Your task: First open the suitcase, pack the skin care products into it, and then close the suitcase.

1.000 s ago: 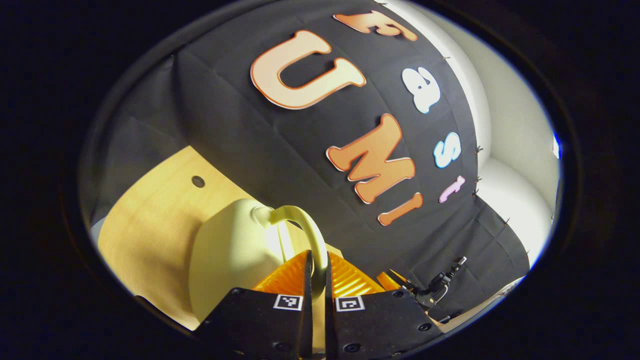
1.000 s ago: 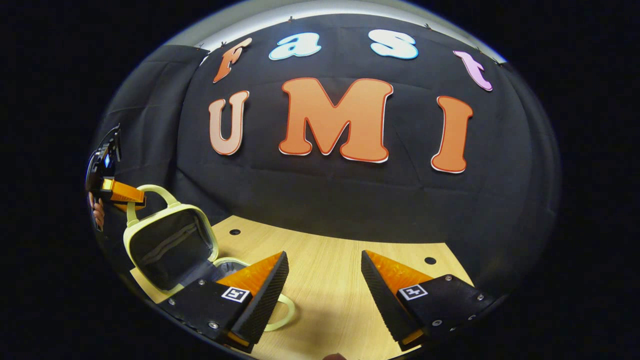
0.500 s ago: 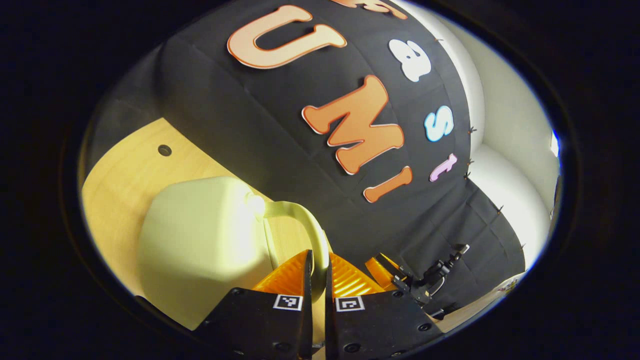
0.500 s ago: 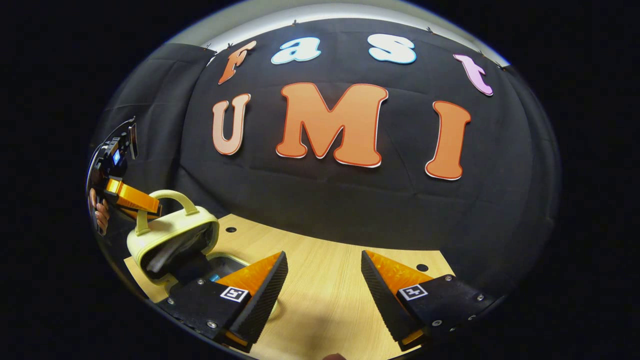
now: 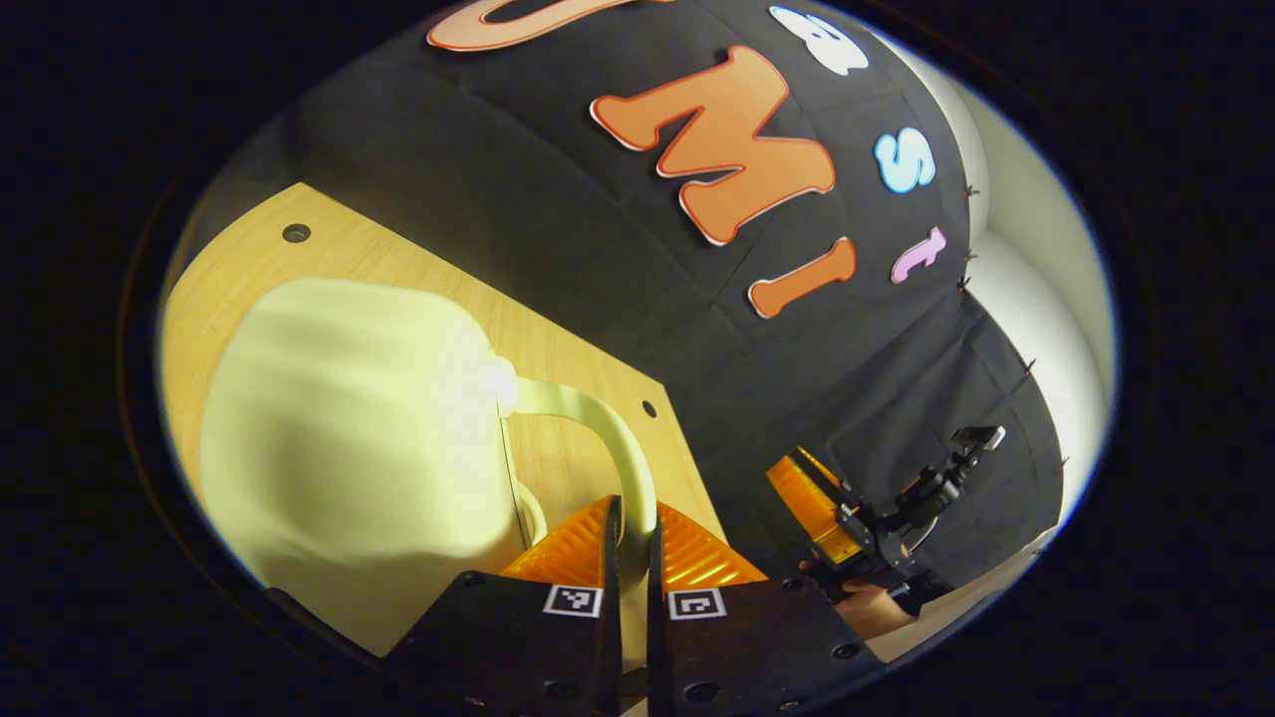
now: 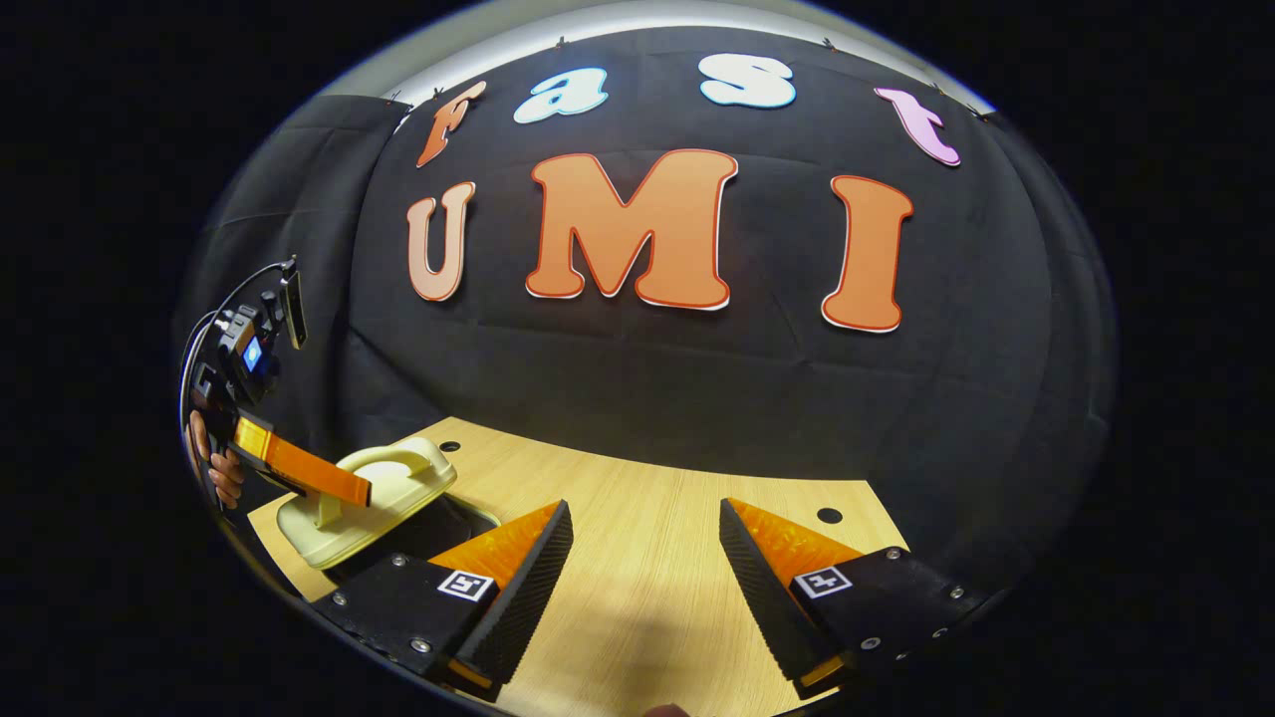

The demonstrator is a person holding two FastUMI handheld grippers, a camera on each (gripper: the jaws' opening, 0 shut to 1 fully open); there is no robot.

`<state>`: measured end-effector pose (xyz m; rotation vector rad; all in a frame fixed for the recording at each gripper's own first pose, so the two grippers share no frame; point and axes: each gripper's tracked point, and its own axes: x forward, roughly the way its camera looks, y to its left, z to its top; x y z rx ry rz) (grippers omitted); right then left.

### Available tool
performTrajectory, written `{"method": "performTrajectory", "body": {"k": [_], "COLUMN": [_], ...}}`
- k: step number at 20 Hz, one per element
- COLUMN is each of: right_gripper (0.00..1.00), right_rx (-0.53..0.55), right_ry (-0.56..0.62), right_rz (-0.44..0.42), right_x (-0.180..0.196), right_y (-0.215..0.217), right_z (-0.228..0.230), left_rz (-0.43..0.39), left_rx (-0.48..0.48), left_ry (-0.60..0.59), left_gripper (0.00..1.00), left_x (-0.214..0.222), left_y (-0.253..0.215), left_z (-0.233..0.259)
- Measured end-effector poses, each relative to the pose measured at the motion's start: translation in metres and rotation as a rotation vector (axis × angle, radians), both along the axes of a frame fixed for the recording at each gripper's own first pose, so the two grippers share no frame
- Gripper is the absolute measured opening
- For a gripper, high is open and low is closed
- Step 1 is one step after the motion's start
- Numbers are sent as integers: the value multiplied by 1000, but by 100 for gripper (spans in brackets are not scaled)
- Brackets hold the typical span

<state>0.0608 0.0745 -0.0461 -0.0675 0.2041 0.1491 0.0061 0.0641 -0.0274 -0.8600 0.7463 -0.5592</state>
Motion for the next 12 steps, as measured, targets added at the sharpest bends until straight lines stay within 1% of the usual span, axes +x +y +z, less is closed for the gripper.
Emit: {"method": "performTrajectory", "body": {"k": [4, 7, 11, 12], "right_gripper": [94, 94, 94, 94], "right_rx": [13, 10, 14, 11], "right_ry": [9, 14, 19, 23], "right_rz": [4, 5, 8, 8], "right_x": [-3, -5, -7, -7], "right_y": [-10, -17, -28, -30], "right_z": [-5, -8, -12, -14], "left_rz": [-35, -66, -87, -106], "left_rx": [80, 170, 289, 315], "left_ry": [37, 65, 111, 131], "left_gripper": [10, 10, 10, 15], "left_x": [-6, -12, -25, -31], "left_y": [-13, -23, -33, -34], "left_z": [-10, -21, -36, -42]}}
